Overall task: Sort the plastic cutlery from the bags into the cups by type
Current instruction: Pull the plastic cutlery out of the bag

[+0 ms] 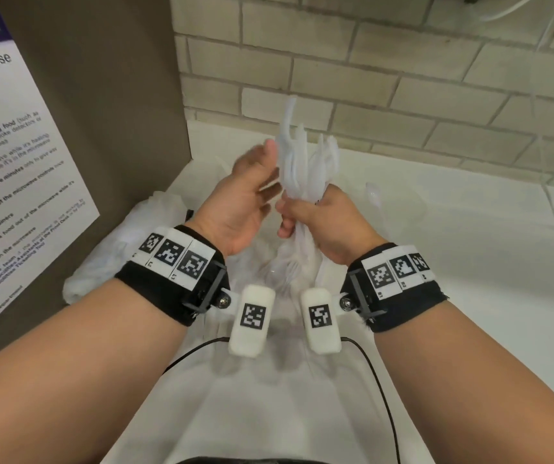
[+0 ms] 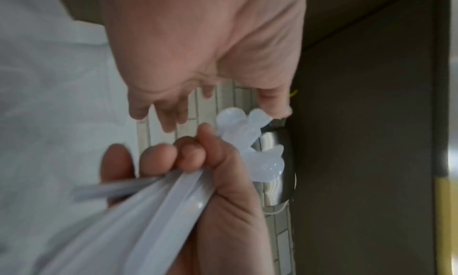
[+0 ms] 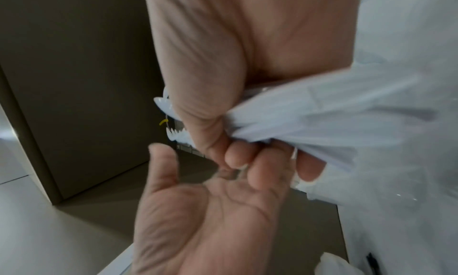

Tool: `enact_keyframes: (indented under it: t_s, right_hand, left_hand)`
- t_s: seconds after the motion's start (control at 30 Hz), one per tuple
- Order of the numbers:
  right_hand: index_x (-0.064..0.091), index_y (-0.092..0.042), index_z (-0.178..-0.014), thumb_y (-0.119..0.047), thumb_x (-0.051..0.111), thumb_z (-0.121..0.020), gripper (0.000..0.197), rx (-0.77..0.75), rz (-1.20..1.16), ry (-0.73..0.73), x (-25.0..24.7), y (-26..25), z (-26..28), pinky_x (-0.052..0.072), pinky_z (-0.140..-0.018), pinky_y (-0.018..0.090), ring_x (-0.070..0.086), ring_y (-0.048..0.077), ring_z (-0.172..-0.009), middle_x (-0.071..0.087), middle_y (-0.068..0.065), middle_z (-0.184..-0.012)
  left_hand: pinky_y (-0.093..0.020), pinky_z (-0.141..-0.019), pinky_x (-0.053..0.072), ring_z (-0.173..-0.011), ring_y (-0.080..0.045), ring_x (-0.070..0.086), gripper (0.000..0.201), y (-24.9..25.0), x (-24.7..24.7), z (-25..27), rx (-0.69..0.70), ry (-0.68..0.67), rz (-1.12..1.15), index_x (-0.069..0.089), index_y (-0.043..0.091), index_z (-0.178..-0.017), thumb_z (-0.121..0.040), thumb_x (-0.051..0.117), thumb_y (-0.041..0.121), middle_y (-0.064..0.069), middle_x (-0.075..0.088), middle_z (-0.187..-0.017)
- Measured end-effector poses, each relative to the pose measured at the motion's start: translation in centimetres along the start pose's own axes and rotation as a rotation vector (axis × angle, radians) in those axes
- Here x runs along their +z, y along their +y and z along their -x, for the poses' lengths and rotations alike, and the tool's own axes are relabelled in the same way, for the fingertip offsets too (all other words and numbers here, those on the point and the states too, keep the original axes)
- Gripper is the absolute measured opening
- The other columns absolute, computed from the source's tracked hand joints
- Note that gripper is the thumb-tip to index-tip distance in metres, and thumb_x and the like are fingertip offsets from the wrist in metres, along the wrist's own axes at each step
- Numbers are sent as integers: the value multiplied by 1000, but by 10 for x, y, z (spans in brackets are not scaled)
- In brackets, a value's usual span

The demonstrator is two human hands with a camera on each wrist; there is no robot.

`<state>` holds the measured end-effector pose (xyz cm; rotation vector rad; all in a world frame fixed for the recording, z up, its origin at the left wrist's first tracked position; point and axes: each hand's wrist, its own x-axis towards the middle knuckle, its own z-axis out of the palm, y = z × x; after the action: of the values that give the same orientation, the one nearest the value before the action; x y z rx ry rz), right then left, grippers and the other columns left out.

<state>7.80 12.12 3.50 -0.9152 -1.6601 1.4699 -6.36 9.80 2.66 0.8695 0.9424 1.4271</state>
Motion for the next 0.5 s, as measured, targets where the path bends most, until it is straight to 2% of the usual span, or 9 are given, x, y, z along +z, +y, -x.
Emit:
enact_keyframes:
  t_s: [0.07, 0.1, 0.13, 0.2, 0.27, 0.33, 0.37, 0.43, 0.5]
  right_hand:
    - [60, -6, -67, 3, 61, -86, 21, 46, 103, -99, 5, 4, 3, 53, -60, 26, 62, 22, -56, 58, 8, -55]
    - [61, -6, -68, 2, 63, -85, 19, 67, 144, -148, 8, 5, 3, 54, -64, 28, 65, 23, -59, 60, 8, -58]
    - [61, -6, -71, 2, 64, -83, 16, 90, 157, -185, 11, 6, 3, 54, -66, 30, 67, 23, -62, 62, 9, -61]
    - [61, -5, -72, 4, 67, -81, 14, 126, 142, -216, 15, 6, 3, 55, -67, 32, 68, 26, -64, 64, 11, -61]
    - [61, -3, -72, 7, 67, -79, 14, 145, 107, -239, 19, 5, 3, 56, -64, 32, 66, 27, -60, 62, 10, -56]
    - [61, -3, -73, 9, 66, -79, 15, 168, 61, -246, 22, 4, 4, 54, -58, 29, 61, 24, -55, 60, 6, -54]
    - [61, -4, -74, 9, 67, -79, 15, 182, 43, -241, 23, 4, 4, 54, -57, 29, 60, 22, -53, 60, 5, -55]
    - [61, -2, -77, 7, 67, -80, 11, 192, 29, -220, 25, 2, 3, 53, -55, 29, 58, 18, -50, 58, 5, -55]
    - [61, 5, -86, 9, 65, -80, 8, 165, 54, -215, 25, -1, 1, 52, -54, 29, 55, 15, -45, 55, 4, -51]
  left_hand:
    - [-38, -102, 45, -124, -21, 52, 88, 7, 1, 2, 216, -39, -85, 27, 43, -138, -67, 78, 54, -6, 48, -140]
    - [-37, -103, 46, -132, -19, 44, 96, 10, 2, 3, 345, -44, -165, 22, 45, -139, -63, 81, 53, -1, 36, -147]
    - [-40, -104, 45, -137, -17, 36, 96, 11, 4, 4, 473, -40, -243, 19, 42, -140, -66, 79, 52, 7, 29, -148]
    - [-47, -108, 41, -138, -14, 33, 72, 12, 6, 6, 636, 9, -371, 24, 30, -142, -85, 63, 48, 12, 30, -145]
    - [-46, -111, 37, -135, -13, 41, 38, 14, 7, 6, 628, 42, -385, 43, 23, -134, -99, 41, 37, 6, 44, -140]
    - [-40, -114, 33, -131, -11, 48, 35, 14, 5, 8, 526, 41, -342, 61, 23, -116, -101, 32, 34, 7, 54, -134]
    - [-36, -115, 31, -130, -8, 48, 37, 14, 3, 9, 483, 39, -371, 65, 23, -111, -99, 33, 39, 6, 55, -135]
    - [-23, -111, 32, -129, -2, 45, 41, 15, 0, 10, 448, 16, -517, 64, 26, -113, -88, 46, 53, 3, 52, -137]
    - [-19, -100, 40, -116, -1, 52, 50, 17, -1, 11, 463, -13, -656, 58, 29, -116, -72, 66, 52, 4, 55, -128]
